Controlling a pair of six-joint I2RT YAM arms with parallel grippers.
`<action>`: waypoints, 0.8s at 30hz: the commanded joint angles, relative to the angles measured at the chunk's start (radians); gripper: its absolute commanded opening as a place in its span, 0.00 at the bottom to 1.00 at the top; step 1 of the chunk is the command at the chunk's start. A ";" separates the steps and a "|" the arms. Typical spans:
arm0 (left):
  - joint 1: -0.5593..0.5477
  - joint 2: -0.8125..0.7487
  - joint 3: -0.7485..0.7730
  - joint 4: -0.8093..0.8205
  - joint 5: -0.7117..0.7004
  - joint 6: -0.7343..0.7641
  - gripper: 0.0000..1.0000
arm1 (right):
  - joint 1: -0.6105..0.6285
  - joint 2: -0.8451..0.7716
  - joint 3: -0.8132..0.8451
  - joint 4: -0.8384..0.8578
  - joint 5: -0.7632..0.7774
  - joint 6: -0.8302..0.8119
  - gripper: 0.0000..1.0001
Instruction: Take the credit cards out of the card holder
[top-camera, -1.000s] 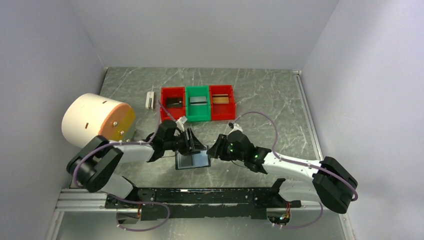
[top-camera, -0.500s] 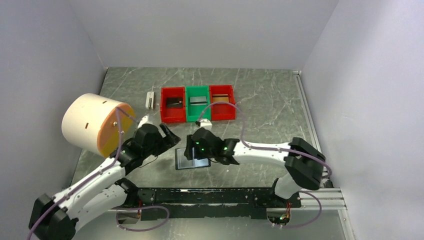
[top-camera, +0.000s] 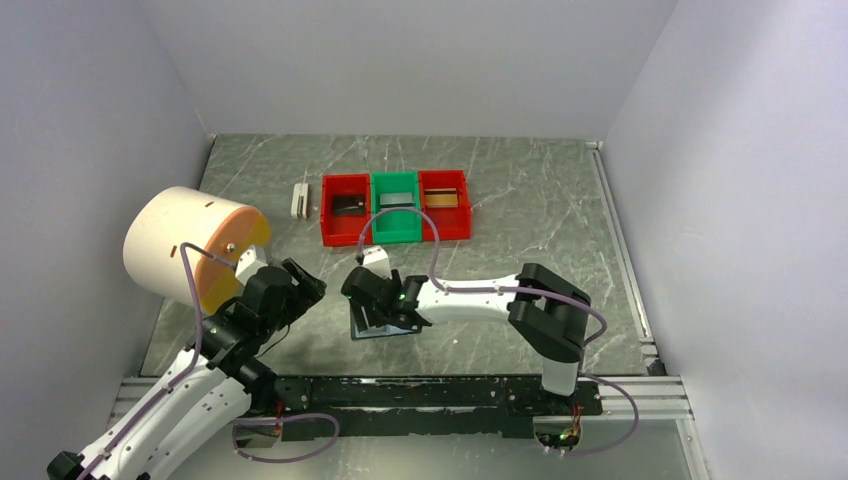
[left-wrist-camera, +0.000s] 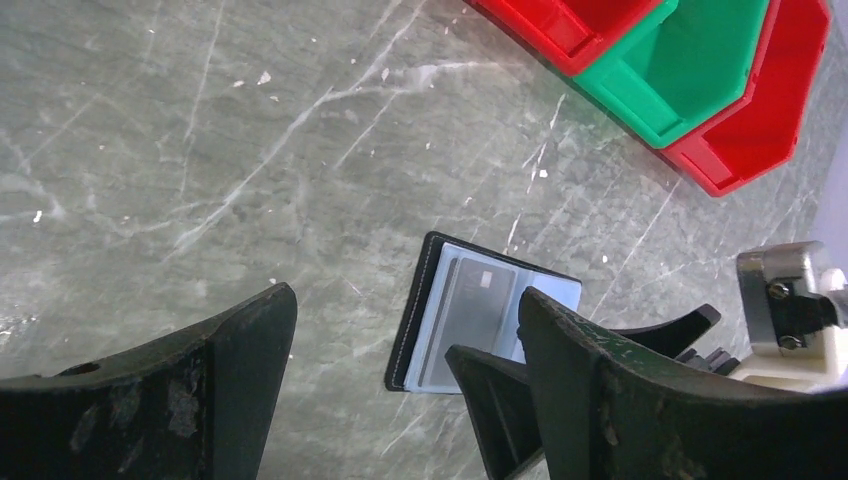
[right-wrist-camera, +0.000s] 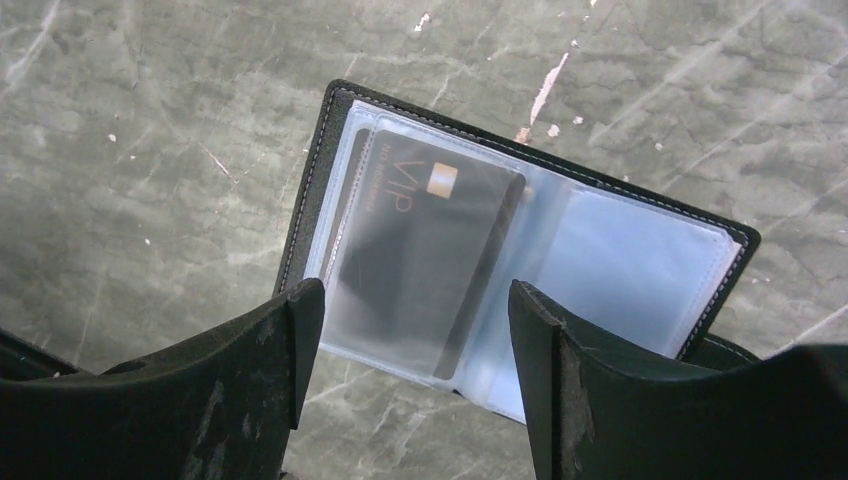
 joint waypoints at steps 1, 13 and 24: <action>0.005 -0.015 0.045 -0.050 -0.047 0.012 0.87 | 0.013 0.060 0.051 -0.058 0.034 -0.027 0.72; 0.006 -0.021 0.045 -0.041 -0.031 0.024 0.86 | 0.016 0.129 0.064 -0.102 0.055 0.008 0.61; 0.005 0.053 0.037 0.035 0.034 0.064 0.85 | -0.003 0.106 0.020 -0.065 0.045 0.033 0.32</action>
